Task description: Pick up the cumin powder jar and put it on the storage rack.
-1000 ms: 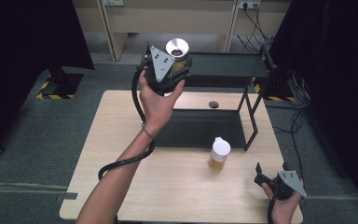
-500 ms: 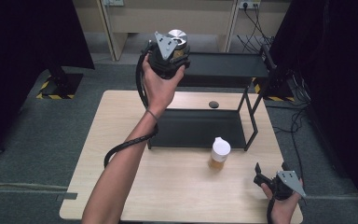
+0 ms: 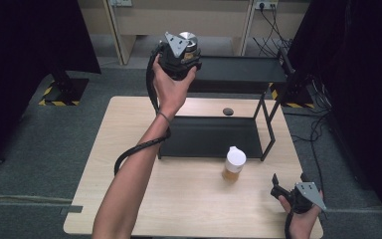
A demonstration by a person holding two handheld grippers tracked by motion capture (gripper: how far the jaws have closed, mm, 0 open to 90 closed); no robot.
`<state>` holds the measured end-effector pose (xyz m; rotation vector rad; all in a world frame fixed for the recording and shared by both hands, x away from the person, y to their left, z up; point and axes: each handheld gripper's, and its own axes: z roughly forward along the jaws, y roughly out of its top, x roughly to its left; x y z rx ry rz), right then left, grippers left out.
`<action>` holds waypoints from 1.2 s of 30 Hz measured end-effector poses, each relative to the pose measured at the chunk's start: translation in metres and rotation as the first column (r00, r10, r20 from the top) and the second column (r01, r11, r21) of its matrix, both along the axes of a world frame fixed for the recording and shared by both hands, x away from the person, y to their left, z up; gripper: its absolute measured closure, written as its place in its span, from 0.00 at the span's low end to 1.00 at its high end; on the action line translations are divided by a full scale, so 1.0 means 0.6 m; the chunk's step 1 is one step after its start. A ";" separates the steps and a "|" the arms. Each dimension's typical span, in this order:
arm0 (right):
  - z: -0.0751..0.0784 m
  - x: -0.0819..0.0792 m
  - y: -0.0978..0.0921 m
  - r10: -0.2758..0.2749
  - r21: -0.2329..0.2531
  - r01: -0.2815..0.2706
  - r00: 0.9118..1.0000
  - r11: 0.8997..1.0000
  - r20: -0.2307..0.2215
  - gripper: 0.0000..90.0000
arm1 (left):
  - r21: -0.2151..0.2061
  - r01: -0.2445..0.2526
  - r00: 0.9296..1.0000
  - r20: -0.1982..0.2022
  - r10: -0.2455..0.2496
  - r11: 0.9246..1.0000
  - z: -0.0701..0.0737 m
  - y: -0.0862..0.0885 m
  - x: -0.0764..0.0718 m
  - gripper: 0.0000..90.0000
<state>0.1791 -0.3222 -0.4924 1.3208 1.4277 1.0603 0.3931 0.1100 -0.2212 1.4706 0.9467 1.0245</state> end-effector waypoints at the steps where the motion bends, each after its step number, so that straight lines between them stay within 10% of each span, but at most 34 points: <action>1: 0.000 0.000 0.000 -0.001 0.000 0.001 1.000 1.000 0.001 0.04 | 0.003 -0.003 1.000 -0.003 0.003 1.000 0.000 -0.001 0.001 0.34; 13: -0.002 -0.002 0.000 -0.001 -0.001 0.001 1.000 1.000 0.007 0.04 | -0.066 0.021 0.990 -0.134 -0.030 0.998 0.037 0.022 0.036 0.34; 24: -0.002 -0.001 0.000 0.001 -0.002 -0.001 1.000 1.000 0.006 0.04 | -0.066 0.001 0.990 -0.137 -0.010 0.998 0.035 0.015 0.034 0.25; 36: -0.002 -0.001 0.001 0.001 -0.005 -0.001 1.000 1.000 0.006 0.04 | -0.085 -0.028 1.000 0.006 0.029 0.996 0.001 0.004 -0.022 0.02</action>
